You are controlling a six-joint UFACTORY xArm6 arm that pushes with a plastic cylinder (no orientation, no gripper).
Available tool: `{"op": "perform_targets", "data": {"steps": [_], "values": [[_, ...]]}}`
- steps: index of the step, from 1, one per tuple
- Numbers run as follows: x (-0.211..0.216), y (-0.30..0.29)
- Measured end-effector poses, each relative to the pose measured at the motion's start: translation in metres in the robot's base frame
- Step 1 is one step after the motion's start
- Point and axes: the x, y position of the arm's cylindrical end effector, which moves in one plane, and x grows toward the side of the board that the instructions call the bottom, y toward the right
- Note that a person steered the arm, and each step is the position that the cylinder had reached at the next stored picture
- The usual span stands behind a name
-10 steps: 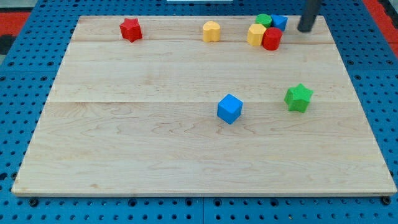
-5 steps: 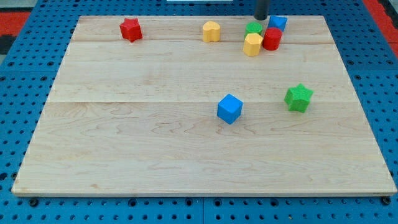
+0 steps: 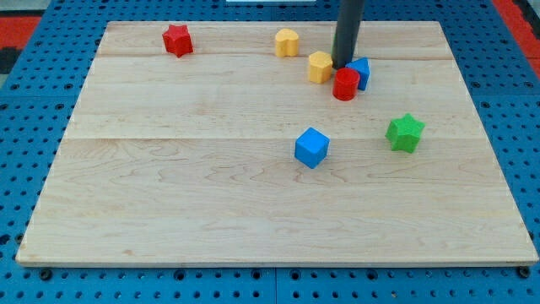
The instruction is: Separate the group of blocks from each other
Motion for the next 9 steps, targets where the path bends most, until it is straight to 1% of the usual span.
{"op": "perform_targets", "data": {"steps": [1,2,5,6,7,9], "values": [[-0.007,0.002],[-0.026,0.015],[-0.029,-0.012],[-0.038,-0.029],[-0.052,-0.062],[-0.04,-0.064]]}}
